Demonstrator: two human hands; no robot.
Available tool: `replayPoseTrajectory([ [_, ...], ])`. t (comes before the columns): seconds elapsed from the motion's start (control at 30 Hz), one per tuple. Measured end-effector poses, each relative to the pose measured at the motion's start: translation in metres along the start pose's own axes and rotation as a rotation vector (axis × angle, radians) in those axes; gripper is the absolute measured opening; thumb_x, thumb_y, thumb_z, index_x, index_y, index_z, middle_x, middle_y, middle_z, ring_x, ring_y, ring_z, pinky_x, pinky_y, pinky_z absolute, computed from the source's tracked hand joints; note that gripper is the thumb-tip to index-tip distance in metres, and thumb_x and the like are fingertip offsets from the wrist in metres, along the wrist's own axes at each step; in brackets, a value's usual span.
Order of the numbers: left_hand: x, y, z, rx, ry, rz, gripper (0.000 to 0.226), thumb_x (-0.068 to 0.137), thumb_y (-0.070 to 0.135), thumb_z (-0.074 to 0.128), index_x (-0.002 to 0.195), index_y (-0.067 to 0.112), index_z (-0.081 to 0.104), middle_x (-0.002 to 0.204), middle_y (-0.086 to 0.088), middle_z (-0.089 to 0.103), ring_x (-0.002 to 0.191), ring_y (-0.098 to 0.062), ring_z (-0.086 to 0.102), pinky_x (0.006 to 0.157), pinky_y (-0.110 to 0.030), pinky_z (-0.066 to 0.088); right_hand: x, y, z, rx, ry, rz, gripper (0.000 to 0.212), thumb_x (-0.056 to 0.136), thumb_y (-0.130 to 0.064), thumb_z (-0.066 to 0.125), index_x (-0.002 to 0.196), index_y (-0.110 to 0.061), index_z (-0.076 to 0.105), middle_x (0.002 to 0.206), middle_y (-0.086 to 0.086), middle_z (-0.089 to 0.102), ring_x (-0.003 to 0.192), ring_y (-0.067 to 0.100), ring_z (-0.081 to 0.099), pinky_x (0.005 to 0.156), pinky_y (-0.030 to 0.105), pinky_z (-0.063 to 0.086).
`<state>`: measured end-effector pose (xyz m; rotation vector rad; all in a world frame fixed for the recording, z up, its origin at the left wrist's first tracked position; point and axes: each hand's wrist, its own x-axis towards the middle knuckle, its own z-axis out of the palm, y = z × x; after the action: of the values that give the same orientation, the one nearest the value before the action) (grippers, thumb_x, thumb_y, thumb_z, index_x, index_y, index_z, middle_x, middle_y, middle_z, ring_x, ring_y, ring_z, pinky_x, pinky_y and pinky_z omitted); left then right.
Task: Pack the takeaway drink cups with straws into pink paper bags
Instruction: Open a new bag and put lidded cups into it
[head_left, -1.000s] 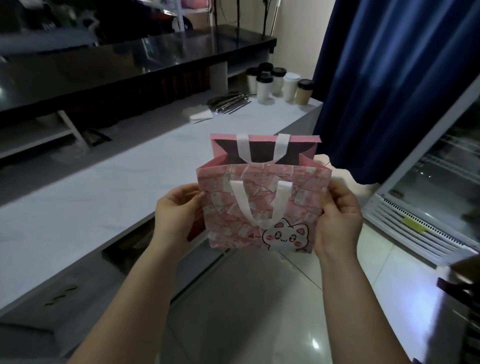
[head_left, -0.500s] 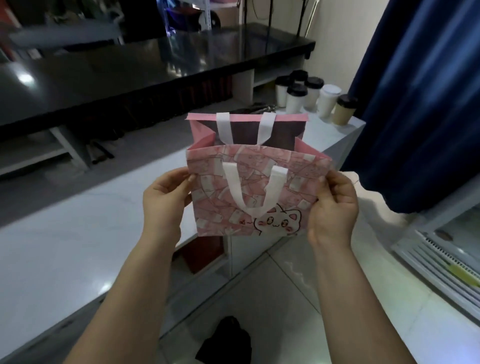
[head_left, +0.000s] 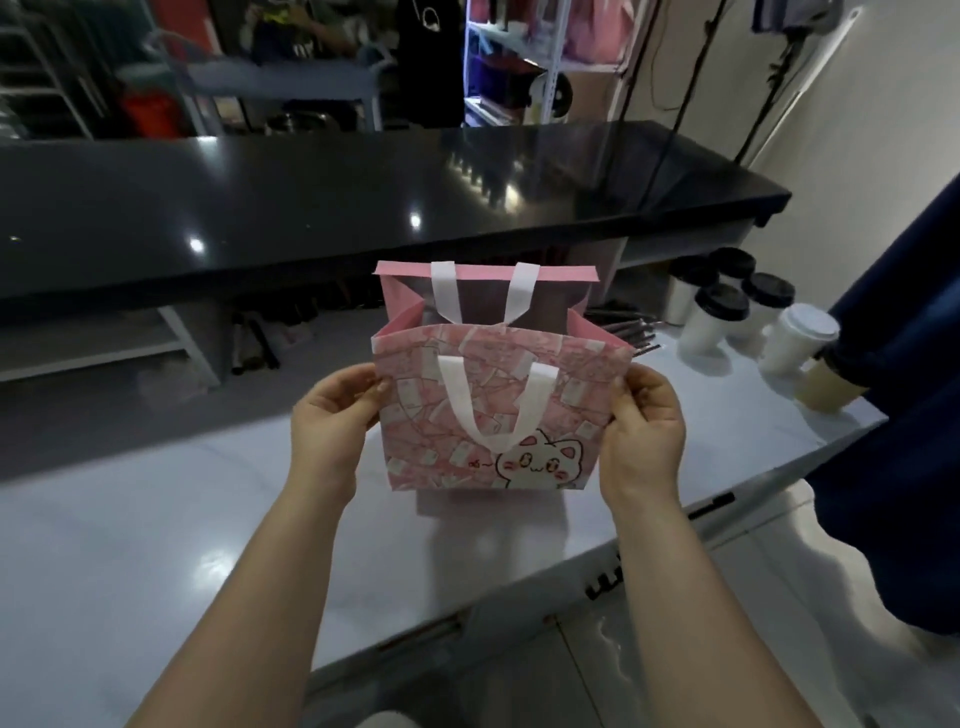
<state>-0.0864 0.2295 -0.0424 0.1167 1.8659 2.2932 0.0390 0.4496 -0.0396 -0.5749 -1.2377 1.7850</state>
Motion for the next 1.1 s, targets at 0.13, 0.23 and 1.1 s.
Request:
replayPoseTrajectory([
  [0.13,-0.006,-0.012,0.011,0.016,0.064,0.048,0.016,0.082,0.006,0.072,0.095,0.016,0.074,0.096,-0.007,0.075,0.093,-0.024,0.071,0.081,-0.032,0.058,0.040,0.009,-0.004,-0.008,-0.092,0.054,0.019,0.095,-0.006,0.057,0.088,-0.021,0.065,0.088,-0.005,0.071,0.085,0.012,0.068,0.072,0.026,0.056],
  [0.23,-0.022,-0.026,0.027,0.025,0.176,0.077,0.019,0.081,0.003,0.074,0.094,0.018,0.075,0.093,-0.003,0.076,0.091,-0.020,0.072,0.075,-0.025,0.058,0.060,0.015,-0.015,-0.027,-0.190,0.115,0.015,0.095,-0.006,0.058,0.091,-0.019,0.064,0.087,-0.006,0.071,0.085,0.012,0.067,0.074,0.027,0.056],
  [1.1,-0.193,-0.105,0.112,1.178,0.234,0.282,0.043,0.085,0.023,0.071,0.127,0.019,0.059,0.122,0.001,0.062,0.114,-0.023,0.054,0.095,-0.041,0.045,0.021,0.007,-0.129,-0.709,-1.124,0.013,0.030,0.084,-0.008,0.070,0.104,-0.030,0.066,0.108,-0.013,0.065,0.100,-0.005,0.055,0.083,0.004,0.038],
])
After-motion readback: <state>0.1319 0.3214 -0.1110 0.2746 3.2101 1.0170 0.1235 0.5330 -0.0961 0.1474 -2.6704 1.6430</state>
